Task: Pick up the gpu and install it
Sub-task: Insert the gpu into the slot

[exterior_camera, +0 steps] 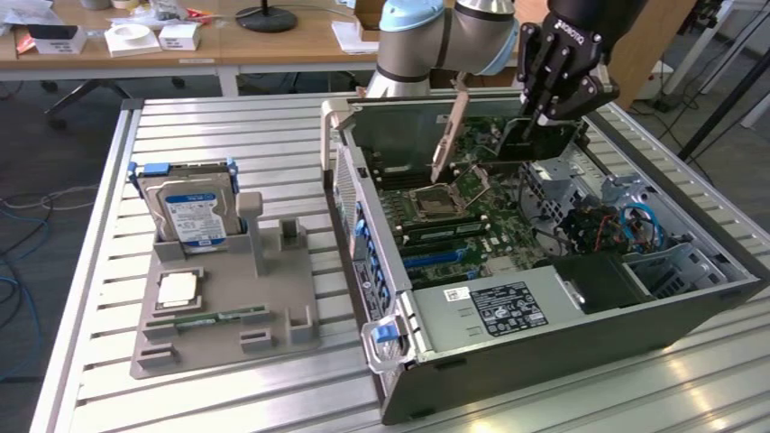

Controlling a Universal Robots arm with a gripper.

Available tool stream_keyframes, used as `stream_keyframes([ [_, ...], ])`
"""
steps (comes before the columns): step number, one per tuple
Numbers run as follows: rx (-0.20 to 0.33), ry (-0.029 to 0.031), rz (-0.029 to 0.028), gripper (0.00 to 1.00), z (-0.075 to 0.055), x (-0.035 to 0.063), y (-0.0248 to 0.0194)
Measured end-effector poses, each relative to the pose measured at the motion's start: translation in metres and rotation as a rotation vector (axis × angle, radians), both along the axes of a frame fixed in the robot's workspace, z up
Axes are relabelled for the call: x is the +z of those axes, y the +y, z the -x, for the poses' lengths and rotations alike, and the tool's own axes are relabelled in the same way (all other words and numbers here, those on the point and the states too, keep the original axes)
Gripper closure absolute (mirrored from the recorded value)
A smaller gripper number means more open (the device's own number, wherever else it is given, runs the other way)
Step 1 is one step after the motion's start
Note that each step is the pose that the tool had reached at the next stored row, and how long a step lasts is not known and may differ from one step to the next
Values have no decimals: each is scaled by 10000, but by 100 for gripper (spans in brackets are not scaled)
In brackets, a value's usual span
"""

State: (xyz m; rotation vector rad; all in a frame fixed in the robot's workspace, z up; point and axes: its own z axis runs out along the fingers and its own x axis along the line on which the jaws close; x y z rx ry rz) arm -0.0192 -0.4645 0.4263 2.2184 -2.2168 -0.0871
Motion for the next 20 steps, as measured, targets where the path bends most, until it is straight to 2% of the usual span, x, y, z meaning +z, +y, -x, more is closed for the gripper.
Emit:
stream_keyframes([
  [4, 78, -166, -2, 74, 10, -9, 0],
  [7, 106, -234, -1, 74, 23, -12, 1],
  [12, 106, -282, -4, 74, 46, -19, 2],
  [17, 106, -297, 13, 74, 62, -50, 11],
  [20, 93, -302, 16, 74, 68, -81, 31],
])
